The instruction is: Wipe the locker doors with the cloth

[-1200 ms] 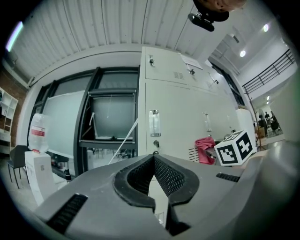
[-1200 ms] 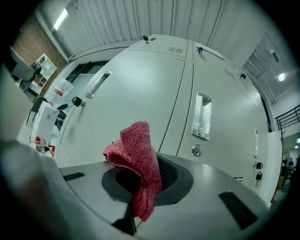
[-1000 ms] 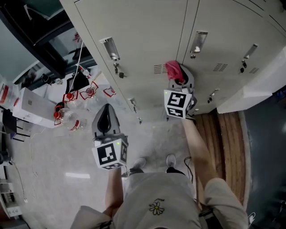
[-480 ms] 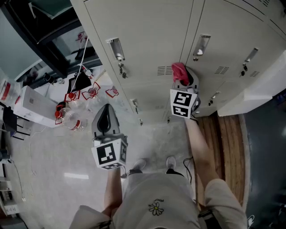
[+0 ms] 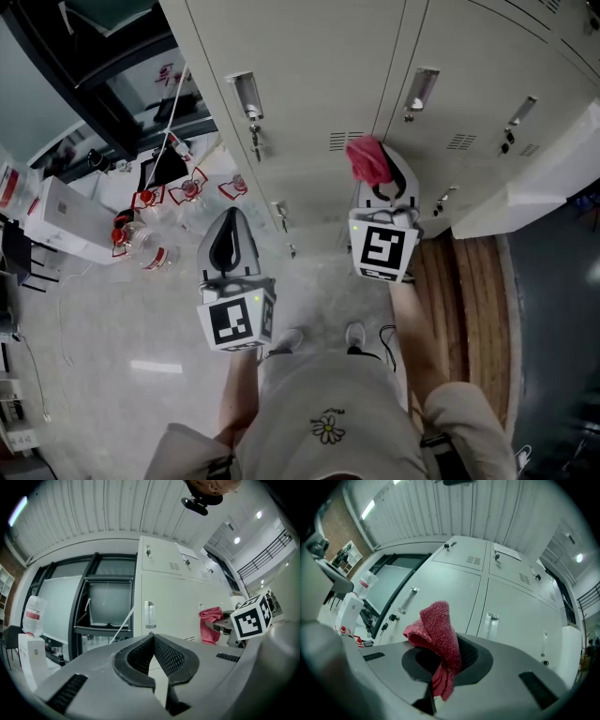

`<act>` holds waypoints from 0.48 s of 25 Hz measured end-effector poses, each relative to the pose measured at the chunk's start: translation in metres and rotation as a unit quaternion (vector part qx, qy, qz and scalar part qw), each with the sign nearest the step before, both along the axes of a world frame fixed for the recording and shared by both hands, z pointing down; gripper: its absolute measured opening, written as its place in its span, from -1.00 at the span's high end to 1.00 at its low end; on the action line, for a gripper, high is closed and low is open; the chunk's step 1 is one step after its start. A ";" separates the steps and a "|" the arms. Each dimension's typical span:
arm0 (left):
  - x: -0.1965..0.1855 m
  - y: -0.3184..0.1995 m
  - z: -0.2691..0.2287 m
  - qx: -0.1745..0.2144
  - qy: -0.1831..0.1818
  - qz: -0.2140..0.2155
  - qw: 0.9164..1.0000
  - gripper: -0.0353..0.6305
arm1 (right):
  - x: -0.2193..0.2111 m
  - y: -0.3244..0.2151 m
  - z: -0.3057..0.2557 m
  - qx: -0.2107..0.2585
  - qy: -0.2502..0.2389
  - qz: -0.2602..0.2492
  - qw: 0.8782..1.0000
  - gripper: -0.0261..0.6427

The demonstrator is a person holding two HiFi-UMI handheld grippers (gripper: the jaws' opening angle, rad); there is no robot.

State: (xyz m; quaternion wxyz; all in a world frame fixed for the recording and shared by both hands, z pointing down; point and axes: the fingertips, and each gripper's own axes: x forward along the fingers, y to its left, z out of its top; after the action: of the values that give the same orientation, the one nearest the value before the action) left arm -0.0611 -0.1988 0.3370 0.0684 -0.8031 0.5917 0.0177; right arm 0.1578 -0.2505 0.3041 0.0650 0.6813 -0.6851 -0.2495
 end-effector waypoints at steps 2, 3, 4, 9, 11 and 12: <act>0.006 0.003 -0.002 0.000 0.005 0.008 1.000 0.84 | -0.010 0.019 0.004 0.001 -0.030 -0.018 0.999 0.83; 0.009 0.004 -0.003 0.002 0.005 0.013 1.000 0.84 | -0.015 0.028 0.008 -0.003 -0.047 -0.026 0.999 0.83; 0.013 0.006 -0.003 0.004 0.004 0.019 1.000 0.84 | -0.019 0.036 0.012 -0.009 -0.064 -0.035 0.997 0.83; 0.027 0.017 0.002 0.013 0.020 0.043 0.999 0.84 | -0.037 0.067 0.032 -0.038 -0.116 -0.065 0.990 0.83; 0.030 0.020 0.004 0.014 0.021 0.046 0.999 0.84 | -0.040 0.074 0.039 -0.048 -0.126 -0.068 0.989 0.83; 0.031 0.021 0.005 0.015 0.021 0.048 0.999 0.84 | -0.040 0.077 0.043 -0.054 -0.133 -0.068 0.987 0.83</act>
State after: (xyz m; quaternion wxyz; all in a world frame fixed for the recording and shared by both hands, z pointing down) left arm -0.0298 -0.1783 0.3415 0.0668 -0.8288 0.5536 0.0466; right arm 0.1182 -0.1735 0.3469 -0.0072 0.6557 -0.7449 -0.1228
